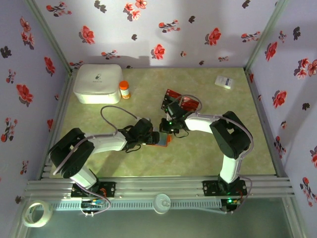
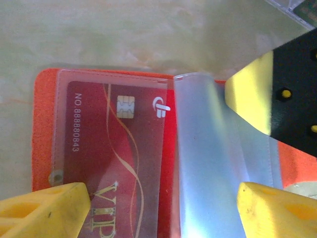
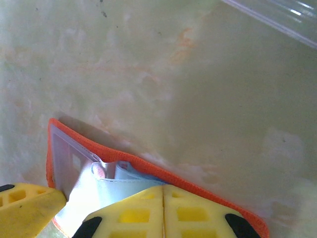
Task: Put the credit cards into the card holder
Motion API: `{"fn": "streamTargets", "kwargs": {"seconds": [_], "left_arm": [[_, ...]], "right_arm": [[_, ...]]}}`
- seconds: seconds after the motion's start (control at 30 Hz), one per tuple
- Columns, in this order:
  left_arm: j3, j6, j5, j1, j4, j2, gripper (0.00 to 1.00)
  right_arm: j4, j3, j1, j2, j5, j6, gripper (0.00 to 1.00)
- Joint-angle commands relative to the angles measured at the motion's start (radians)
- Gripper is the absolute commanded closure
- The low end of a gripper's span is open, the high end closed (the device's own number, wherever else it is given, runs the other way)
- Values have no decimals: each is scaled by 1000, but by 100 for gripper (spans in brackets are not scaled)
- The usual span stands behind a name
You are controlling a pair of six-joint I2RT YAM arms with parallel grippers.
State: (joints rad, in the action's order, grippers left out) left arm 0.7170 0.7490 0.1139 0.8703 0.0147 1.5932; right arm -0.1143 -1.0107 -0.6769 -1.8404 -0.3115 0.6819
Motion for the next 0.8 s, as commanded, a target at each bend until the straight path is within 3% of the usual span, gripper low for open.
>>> {"fn": "streamTargets", "kwargs": {"seconds": [0.0, 0.2, 0.47, 0.77], "left_arm": [[-44, 25, -11, -3, -70, 70, 30], [-42, 23, -16, -2, -70, 78, 39], [-42, 27, -20, -4, -65, 88, 39], [-45, 25, -20, -3, -64, 87, 42]], "right_arm": [[-36, 0, -9, -18, 2, 10, 90], [-36, -8, -7, 15, -7, 19, 84], [-28, 22, 4, 110, 27, 42, 57], [32, 63, 4, 74, 10, 82, 53]]}}
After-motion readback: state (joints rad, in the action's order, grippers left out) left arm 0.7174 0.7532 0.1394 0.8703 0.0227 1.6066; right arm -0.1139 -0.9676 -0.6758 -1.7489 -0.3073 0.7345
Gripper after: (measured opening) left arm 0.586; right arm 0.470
